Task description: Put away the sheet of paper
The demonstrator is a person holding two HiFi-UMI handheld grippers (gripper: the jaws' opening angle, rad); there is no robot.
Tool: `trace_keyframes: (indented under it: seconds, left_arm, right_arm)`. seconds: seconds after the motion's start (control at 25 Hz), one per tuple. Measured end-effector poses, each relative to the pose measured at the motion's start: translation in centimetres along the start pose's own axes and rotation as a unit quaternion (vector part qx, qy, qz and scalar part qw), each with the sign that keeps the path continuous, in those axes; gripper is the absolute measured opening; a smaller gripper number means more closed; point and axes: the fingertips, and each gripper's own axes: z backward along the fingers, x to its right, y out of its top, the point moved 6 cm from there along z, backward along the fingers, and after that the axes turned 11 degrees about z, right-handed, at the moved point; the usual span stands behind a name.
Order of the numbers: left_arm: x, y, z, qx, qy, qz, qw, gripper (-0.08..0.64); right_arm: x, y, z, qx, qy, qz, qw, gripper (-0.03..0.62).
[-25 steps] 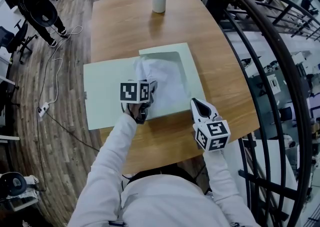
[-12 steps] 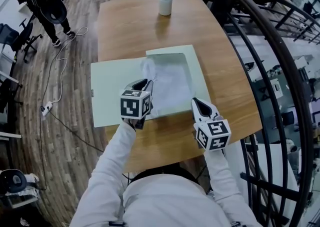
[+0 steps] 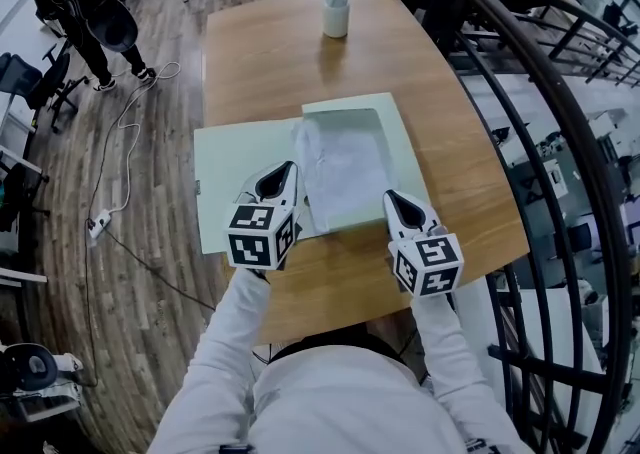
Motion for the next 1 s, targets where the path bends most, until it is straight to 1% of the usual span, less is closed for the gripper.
trace_keyframes:
  seconds: [0.32,0.44,0.6,0.84,1.0]
  left_arm:
    - [-0.8,0.5,3.3,0.026,-0.001,-0.009,0.9996,0.017]
    - [-1.2,0.5,4.2,0.035,0.000,-0.006,0.9994,0.017]
    - [-1.6,-0.1,5.2,0.038,0.001,0.004,0.9993,0.017]
    - [-2.1,-0.5,6.2,0.040,0.011,-0.021,0.9989,0.017]
    - [-2.3,-0.6,6.6,0.043,0.011,-0.014,0.9989,0.017]
  right_arm:
    - [-1.5,1.4,0.5,0.014,-0.011,0.015,1.000,0.027]
    - [-1.9,1.8,0.8,0.022,-0.018,0.021,0.999,0.026]
    - [-2.0,2.1,1.2,0.031,-0.030,0.026,0.999,0.026]
    - [-2.4,2.2,1.6,0.030,-0.047,0.035,0.998,0.026]
    - [-2.5,2.4,1.8,0.033,-0.047,0.041,0.998,0.026]
